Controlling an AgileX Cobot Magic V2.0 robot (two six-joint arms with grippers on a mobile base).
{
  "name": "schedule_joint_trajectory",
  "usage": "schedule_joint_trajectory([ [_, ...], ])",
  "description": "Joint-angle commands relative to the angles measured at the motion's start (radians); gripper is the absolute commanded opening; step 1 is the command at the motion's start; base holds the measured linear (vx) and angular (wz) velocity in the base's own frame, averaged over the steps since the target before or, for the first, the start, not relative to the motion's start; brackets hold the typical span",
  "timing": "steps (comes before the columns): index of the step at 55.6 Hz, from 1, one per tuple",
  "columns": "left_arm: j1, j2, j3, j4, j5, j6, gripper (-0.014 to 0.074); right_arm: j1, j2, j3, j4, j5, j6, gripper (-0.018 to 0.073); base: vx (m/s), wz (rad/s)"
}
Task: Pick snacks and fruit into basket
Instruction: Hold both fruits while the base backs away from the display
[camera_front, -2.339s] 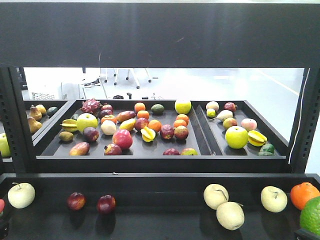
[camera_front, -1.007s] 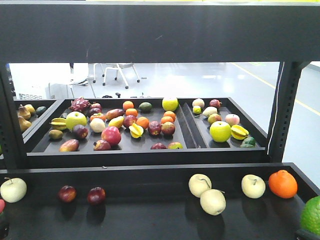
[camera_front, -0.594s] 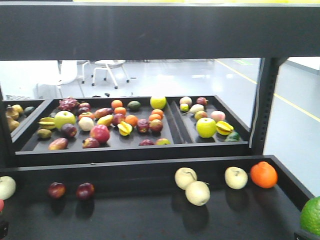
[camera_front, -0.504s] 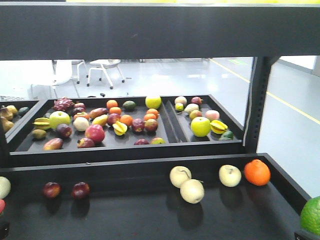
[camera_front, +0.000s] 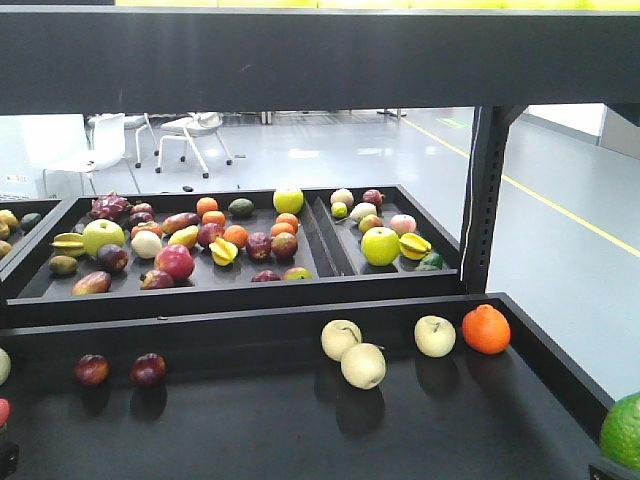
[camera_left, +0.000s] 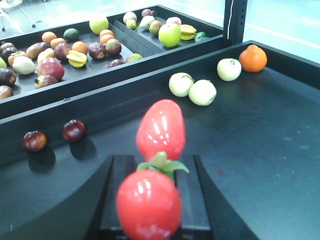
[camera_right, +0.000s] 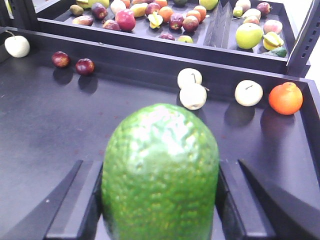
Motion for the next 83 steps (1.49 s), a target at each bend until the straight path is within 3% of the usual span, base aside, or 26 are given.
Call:
schedule_joint_trajectory([
  [1, 0.004, -0.007, -0.03, -0.016, -0.076, -0.007, -0.0006, -0.003, -0.003, -0.028, 0.001, -0.088, -0.006, -0.0009, -0.09, 0.01],
  [83, 0.004, -0.007, -0.03, -0.016, -0.076, -0.007, -0.0006, -0.003, -0.003, -0.028, 0.001, -0.088, -0.007, -0.0009, -0.21, 0.07],
])
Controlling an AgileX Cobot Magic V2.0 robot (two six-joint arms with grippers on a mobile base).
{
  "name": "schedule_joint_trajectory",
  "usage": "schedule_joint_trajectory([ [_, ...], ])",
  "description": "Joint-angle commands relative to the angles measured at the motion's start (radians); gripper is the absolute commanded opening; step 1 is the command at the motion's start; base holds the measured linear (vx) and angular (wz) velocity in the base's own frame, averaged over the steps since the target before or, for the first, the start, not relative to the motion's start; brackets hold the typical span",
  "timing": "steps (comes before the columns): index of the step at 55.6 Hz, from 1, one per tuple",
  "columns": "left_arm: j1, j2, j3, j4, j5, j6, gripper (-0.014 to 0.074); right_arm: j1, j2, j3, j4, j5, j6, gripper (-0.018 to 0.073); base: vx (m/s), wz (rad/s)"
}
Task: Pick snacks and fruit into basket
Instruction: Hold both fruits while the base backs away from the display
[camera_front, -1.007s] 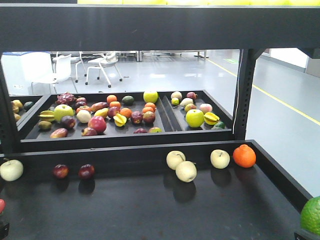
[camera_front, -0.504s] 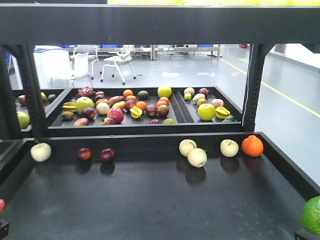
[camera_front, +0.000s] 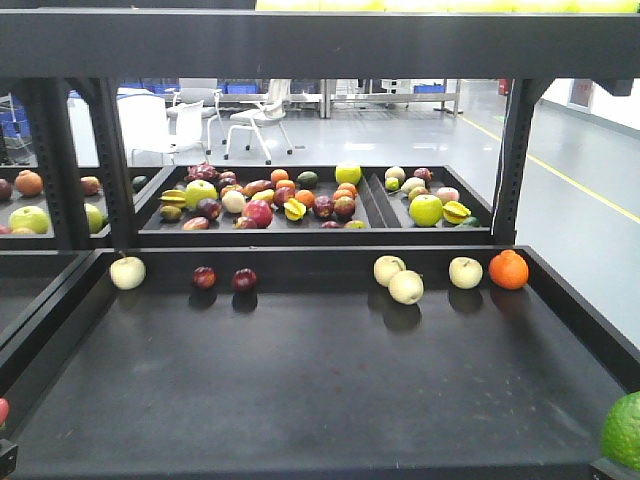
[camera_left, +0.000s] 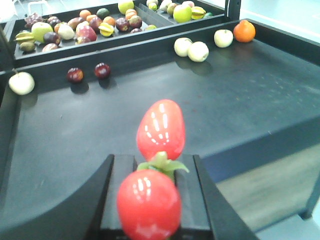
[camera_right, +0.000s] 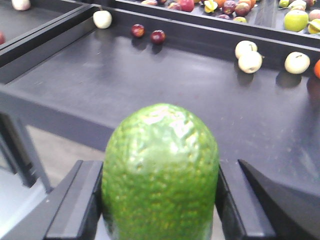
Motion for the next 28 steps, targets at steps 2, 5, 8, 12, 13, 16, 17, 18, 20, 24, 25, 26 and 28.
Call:
schedule_joint_trajectory([
  [2, 0.004, -0.007, -0.03, -0.016, -0.076, -0.007, -0.0006, -0.003, -0.003, -0.028, 0.001, -0.087, -0.007, -0.0009, -0.32, 0.05],
  [5, 0.004, -0.007, -0.03, -0.016, -0.076, -0.007, -0.0006, -0.003, -0.003, -0.028, 0.001, -0.087, -0.007, -0.0009, -0.32, 0.04],
  [8, 0.004, -0.007, -0.03, -0.016, -0.076, -0.007, -0.0006, -0.003, -0.003, -0.028, 0.001, -0.087, -0.007, -0.0009, -0.33, 0.03],
  [12, 0.004, -0.007, -0.03, -0.016, -0.076, -0.007, -0.0006, -0.003, -0.003, -0.028, 0.001, -0.087, -0.007, -0.0009, -0.34, 0.03],
  [13, 0.004, -0.007, -0.03, -0.016, -0.076, -0.007, -0.0006, -0.003, -0.003, -0.028, 0.001, -0.087, -0.007, -0.0009, -0.34, 0.02],
  [16, 0.004, -0.007, -0.03, -0.016, -0.076, -0.007, -0.0006, -0.003, -0.003, -0.028, 0.001, -0.087, -0.007, -0.0009, -0.35, 0.02],
  [17, 0.004, -0.007, -0.03, -0.016, -0.076, -0.007, -0.0006, -0.003, -0.003, -0.028, 0.001, -0.087, -0.007, -0.0009, -0.35, 0.01],
  [18, 0.004, -0.007, -0.03, -0.016, -0.076, -0.007, -0.0006, -0.003, -0.003, -0.028, 0.001, -0.087, -0.007, -0.0009, -0.35, 0.01],
  [20, 0.004, -0.007, -0.03, -0.016, -0.076, -0.007, -0.0006, -0.003, -0.003, -0.028, 0.001, -0.087, -0.007, -0.0009, -0.36, 0.0],
  [24, 0.004, -0.007, -0.03, -0.016, -0.076, -0.007, -0.0006, -0.003, -0.003, -0.028, 0.001, -0.087, -0.007, -0.0009, -0.37, 0.01],
  [25, 0.004, -0.007, -0.03, -0.016, -0.076, -0.007, -0.0006, -0.003, -0.003, -0.028, 0.001, -0.089, -0.007, -0.0009, -0.37, 0.01],
  [26, 0.004, -0.007, -0.03, -0.016, -0.076, -0.007, -0.0006, -0.003, -0.003, -0.028, 0.001, -0.089, -0.007, -0.0009, -0.37, 0.01],
  [28, 0.004, -0.007, -0.03, -0.016, -0.076, -0.007, -0.0006, -0.003, -0.003, -0.028, 0.001, -0.088, -0.007, -0.0009, -0.37, 0.01],
])
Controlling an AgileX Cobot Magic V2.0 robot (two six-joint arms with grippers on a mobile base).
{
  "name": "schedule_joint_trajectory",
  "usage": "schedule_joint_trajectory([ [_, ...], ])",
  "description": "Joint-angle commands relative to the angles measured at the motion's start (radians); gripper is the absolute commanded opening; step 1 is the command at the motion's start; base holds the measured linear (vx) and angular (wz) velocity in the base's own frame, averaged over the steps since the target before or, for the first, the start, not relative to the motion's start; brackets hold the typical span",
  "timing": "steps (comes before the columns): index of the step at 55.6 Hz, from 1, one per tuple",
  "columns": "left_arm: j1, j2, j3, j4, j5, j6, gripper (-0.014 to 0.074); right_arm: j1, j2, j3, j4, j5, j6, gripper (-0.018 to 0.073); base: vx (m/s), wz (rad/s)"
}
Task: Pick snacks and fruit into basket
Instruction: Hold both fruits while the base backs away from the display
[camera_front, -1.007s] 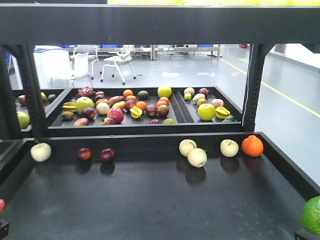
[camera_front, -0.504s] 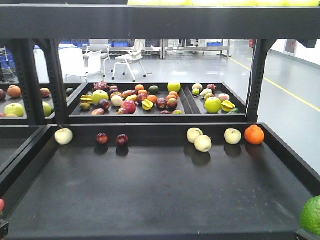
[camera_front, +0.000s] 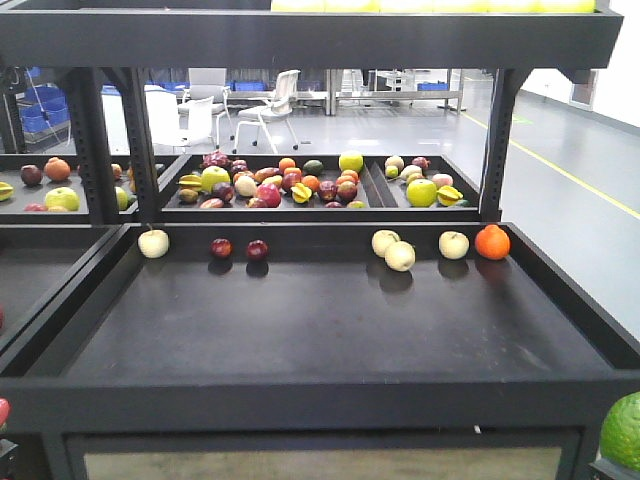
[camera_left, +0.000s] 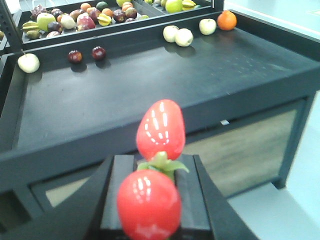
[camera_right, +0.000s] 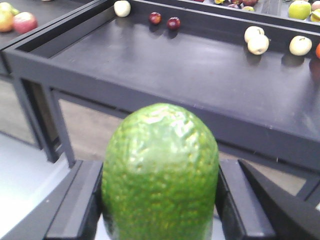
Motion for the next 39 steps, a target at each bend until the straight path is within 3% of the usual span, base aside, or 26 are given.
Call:
schedule_joint_trajectory([
  [1, 0.004, -0.007, -0.03, -0.016, -0.076, -0.007, -0.0006, -0.003, -0.003, -0.028, 0.001, -0.088, -0.007, -0.0009, -0.37, 0.01],
  [39, 0.004, -0.007, -0.03, -0.016, -0.076, -0.007, -0.0006, -0.003, -0.003, -0.028, 0.001, -0.088, -0.007, -0.0009, -0.35, -0.03],
])
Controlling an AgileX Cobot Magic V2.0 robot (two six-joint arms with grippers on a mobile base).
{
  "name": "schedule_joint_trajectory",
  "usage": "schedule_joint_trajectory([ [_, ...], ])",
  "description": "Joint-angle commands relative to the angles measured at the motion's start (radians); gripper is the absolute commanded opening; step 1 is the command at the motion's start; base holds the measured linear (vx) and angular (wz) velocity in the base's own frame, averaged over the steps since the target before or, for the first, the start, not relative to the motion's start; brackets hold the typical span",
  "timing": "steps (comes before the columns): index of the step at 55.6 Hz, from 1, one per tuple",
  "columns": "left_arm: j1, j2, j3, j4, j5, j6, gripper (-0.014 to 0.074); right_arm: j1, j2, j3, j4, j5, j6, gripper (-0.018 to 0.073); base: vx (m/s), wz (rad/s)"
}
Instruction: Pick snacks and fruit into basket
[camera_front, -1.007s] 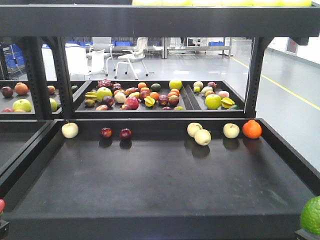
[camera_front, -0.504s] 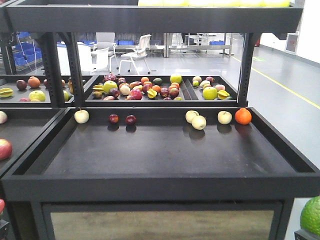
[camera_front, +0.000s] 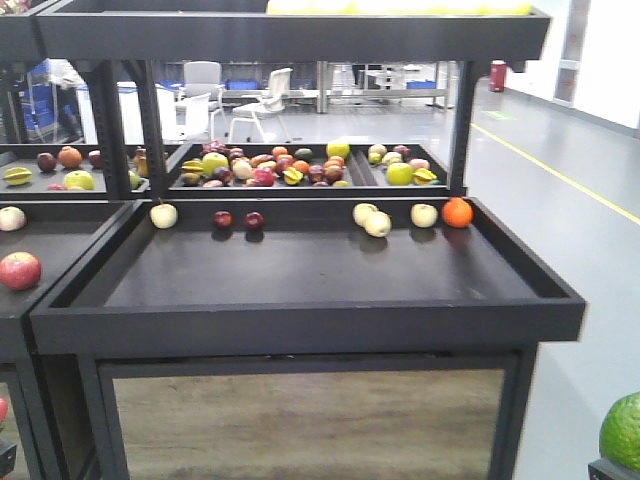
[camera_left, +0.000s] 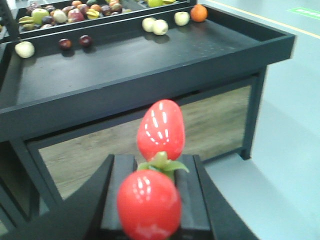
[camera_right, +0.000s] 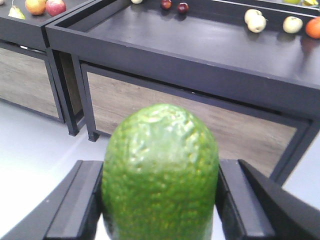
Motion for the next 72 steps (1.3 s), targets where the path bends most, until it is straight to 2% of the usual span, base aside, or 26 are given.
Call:
schedule_joint_trajectory([
  [1, 0.004, -0.007, -0.03, -0.016, -0.076, -0.007, -0.0006, -0.003, -0.003, -0.028, 0.001, -0.088, -0.007, -0.0009, -0.3, -0.21],
  [29, 0.004, -0.007, -0.03, -0.016, -0.076, -0.007, -0.0006, -0.003, -0.003, -0.028, 0.001, -0.088, -0.007, -0.0009, -0.24, -0.42],
  [72, 0.004, -0.007, -0.03, -0.016, -0.076, -0.007, -0.0006, -0.003, -0.003, -0.028, 0.001, -0.088, -0.007, -0.0009, -0.16, -0.69],
])
